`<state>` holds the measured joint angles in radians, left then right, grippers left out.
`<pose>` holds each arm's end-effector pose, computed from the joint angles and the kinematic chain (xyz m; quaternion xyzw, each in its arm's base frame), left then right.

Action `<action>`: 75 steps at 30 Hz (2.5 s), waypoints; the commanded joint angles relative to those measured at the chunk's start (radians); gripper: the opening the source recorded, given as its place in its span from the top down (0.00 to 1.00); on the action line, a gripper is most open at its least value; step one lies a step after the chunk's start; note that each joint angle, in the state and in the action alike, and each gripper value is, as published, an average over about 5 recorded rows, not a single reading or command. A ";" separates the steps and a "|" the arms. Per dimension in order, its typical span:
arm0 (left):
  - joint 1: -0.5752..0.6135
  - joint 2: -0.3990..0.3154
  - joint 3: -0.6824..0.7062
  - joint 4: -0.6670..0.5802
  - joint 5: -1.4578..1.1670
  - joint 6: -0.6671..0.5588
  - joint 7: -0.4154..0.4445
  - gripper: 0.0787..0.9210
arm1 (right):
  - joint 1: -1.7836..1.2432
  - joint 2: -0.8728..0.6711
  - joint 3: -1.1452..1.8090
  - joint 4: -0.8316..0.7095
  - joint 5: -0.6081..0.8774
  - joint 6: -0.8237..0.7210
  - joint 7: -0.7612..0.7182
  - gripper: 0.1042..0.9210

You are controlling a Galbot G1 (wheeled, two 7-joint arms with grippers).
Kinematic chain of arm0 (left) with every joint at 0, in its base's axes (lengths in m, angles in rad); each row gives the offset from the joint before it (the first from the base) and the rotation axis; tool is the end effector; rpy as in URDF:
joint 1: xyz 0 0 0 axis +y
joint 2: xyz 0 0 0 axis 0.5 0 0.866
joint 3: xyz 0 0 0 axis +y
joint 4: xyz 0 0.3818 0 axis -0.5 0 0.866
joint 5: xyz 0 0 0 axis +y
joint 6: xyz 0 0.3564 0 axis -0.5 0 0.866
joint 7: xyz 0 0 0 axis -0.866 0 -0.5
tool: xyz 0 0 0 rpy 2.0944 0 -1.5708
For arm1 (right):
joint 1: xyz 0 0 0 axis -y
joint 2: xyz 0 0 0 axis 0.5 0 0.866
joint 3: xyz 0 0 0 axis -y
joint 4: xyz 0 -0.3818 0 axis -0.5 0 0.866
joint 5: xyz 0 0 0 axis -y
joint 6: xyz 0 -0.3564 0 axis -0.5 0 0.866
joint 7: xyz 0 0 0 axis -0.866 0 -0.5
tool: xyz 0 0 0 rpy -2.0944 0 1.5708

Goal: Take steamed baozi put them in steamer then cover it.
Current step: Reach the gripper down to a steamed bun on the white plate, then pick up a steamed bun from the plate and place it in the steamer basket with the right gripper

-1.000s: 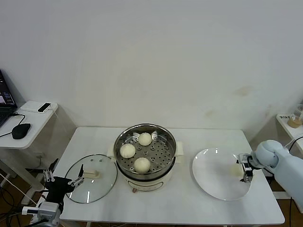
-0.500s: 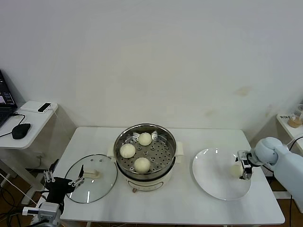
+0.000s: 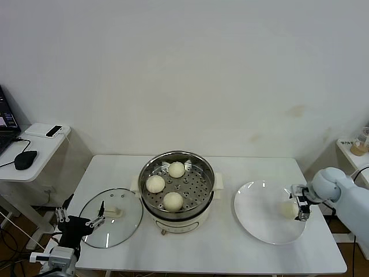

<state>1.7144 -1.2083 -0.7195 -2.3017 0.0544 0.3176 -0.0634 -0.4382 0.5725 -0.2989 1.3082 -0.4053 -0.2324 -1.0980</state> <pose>0.1326 0.0993 -0.2524 0.0264 -0.9674 -0.2325 0.0971 0.4603 -0.2620 -0.2507 0.4105 -0.5598 0.5541 0.4596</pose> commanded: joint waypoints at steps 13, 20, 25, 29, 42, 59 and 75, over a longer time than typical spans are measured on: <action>0.001 -0.004 0.000 -0.003 0.000 0.000 0.000 0.12 | 0.009 0.004 -0.016 0.000 -0.007 -0.014 -0.015 0.27; 0.001 -0.005 0.000 -0.008 0.000 0.000 0.000 0.12 | 0.014 -0.024 -0.018 0.030 0.007 -0.022 -0.026 0.38; 0.001 -0.005 0.003 -0.011 0.000 0.001 0.000 0.12 | 0.044 -0.053 -0.031 0.061 0.039 -0.028 -0.031 0.42; -0.001 -0.003 0.005 -0.015 0.001 0.002 0.000 0.12 | 0.130 -0.090 -0.075 0.120 0.101 -0.047 -0.036 0.43; -0.011 0.001 0.018 -0.009 0.009 0.003 -0.001 0.12 | 0.721 -0.057 -0.503 0.333 0.448 -0.196 -0.017 0.42; -0.023 0.003 0.009 0.010 0.008 0.003 -0.001 0.12 | 0.932 0.313 -0.738 0.359 0.784 -0.420 0.177 0.40; -0.019 -0.003 -0.008 -0.002 0.002 0.002 -0.001 0.12 | 0.786 0.452 -0.791 0.221 0.787 -0.495 0.315 0.40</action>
<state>1.6931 -1.2120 -0.7201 -2.3006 0.0593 0.3204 -0.0643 0.3819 0.9272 -1.0394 1.5976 0.3503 -0.6774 -0.8614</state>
